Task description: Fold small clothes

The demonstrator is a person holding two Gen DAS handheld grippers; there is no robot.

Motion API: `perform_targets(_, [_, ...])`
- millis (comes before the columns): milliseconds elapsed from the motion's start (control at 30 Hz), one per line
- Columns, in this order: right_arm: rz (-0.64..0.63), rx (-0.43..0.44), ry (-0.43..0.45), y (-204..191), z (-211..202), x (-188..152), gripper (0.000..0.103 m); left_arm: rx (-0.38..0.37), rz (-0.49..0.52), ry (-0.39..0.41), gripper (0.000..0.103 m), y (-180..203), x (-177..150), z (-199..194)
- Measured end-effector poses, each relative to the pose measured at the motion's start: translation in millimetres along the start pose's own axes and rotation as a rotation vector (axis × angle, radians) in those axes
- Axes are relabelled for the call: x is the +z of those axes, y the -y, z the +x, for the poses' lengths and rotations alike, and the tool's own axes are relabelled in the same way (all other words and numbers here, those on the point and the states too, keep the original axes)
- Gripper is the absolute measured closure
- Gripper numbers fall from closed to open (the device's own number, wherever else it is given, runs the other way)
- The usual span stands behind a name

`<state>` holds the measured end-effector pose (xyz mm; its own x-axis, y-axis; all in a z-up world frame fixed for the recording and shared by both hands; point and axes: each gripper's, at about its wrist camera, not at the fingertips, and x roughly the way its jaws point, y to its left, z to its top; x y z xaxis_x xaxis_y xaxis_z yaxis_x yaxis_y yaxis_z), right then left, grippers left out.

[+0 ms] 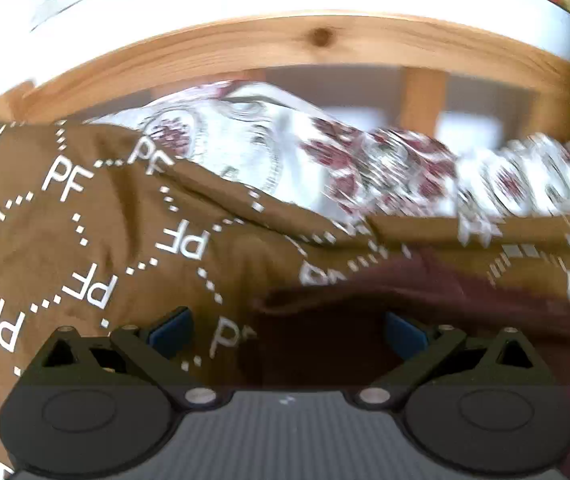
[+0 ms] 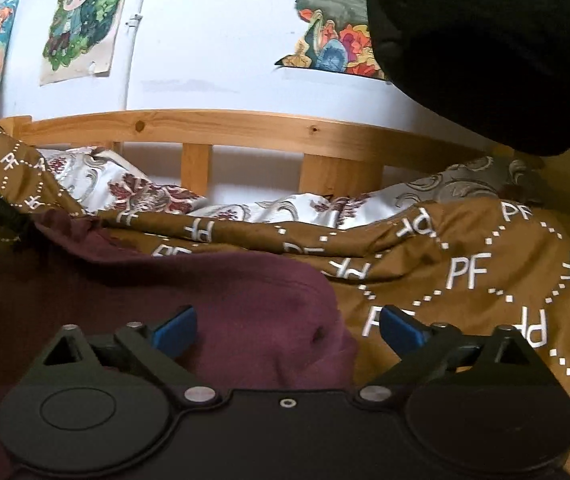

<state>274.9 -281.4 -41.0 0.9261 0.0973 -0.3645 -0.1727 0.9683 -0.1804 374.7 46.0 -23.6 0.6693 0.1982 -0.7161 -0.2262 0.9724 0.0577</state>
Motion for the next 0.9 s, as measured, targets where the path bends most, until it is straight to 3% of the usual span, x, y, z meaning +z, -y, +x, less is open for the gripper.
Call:
perform_targets(67, [0.031,-0.047,-0.018,9.5,3.5,-1.7,0.003,0.048,-0.037,-0.002,0.000,-2.9,5.2,10.3])
perform_targets(200, [0.095,-0.155,-0.071,29.5,9.6,-7.4,0.001,0.056,-0.035,0.007,0.000,-3.7,4.5,16.5])
perform_targets(367, [0.103,-0.142,-0.041,28.1,3.2,-7.1,0.001,0.067,0.017,0.022,0.001,3.1,2.4,2.8])
perform_targets(533, [0.119,-0.073,-0.019,20.5,-0.1,-2.4,0.001,0.043,0.020,0.022,0.001,-7.5,-10.8,-22.8])
perform_targets(667, [0.036,-0.228,-0.095,14.1,11.3,-5.7,0.001,0.036,0.022,0.000,0.001,-26.1,-36.3,-45.9])
perform_targets(900, [0.025,-0.306,-0.101,10.6,8.2,-4.5,0.001,0.007,0.015,0.002,0.001,-62.1,-72.3,-83.3])
